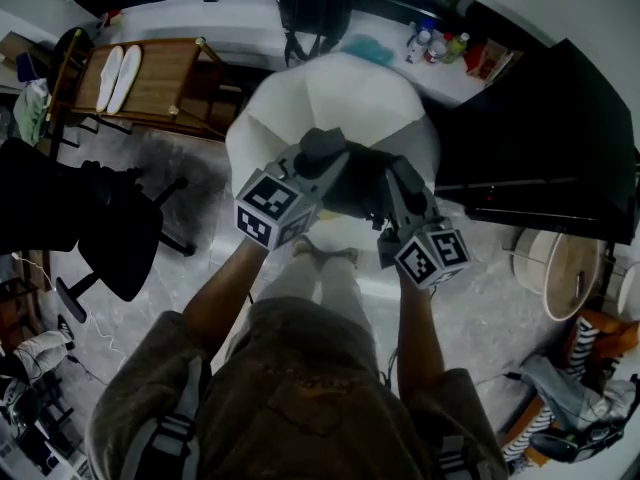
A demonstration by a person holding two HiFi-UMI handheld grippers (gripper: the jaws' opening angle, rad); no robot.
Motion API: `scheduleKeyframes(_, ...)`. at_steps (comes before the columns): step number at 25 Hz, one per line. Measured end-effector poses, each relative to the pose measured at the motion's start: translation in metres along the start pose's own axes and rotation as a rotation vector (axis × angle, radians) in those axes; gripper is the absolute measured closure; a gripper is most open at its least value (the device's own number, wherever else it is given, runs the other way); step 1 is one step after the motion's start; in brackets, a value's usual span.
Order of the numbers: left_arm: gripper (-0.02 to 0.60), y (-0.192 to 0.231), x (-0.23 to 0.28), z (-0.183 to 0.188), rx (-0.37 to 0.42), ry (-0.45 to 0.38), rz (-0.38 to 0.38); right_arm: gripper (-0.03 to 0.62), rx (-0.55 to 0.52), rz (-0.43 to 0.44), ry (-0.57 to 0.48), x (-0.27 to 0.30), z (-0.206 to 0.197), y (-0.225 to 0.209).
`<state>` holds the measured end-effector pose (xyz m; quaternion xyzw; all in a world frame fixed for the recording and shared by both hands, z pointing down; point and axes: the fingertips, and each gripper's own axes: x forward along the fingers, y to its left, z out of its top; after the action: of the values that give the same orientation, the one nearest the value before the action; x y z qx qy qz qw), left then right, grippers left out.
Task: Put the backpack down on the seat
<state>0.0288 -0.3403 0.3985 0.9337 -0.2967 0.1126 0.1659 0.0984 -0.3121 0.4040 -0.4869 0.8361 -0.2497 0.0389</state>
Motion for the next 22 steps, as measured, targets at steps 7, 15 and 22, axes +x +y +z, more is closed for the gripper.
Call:
scheduleKeyframes(7, 0.548, 0.023, 0.037, -0.013, -0.006, 0.018, -0.001, 0.566, 0.002, -0.018, 0.022, 0.027, -0.009, -0.037)
scheduleKeyframes(15, 0.548, 0.048, 0.076, -0.038, 0.007, 0.04, -0.004, 0.566, -0.002, -0.034, 0.029, 0.055, -0.026, -0.085)
scheduleKeyframes(22, 0.548, 0.065, 0.097, -0.058, 0.019, 0.065, -0.007, 0.566, -0.001, -0.045, 0.044, 0.07, -0.042, -0.11)
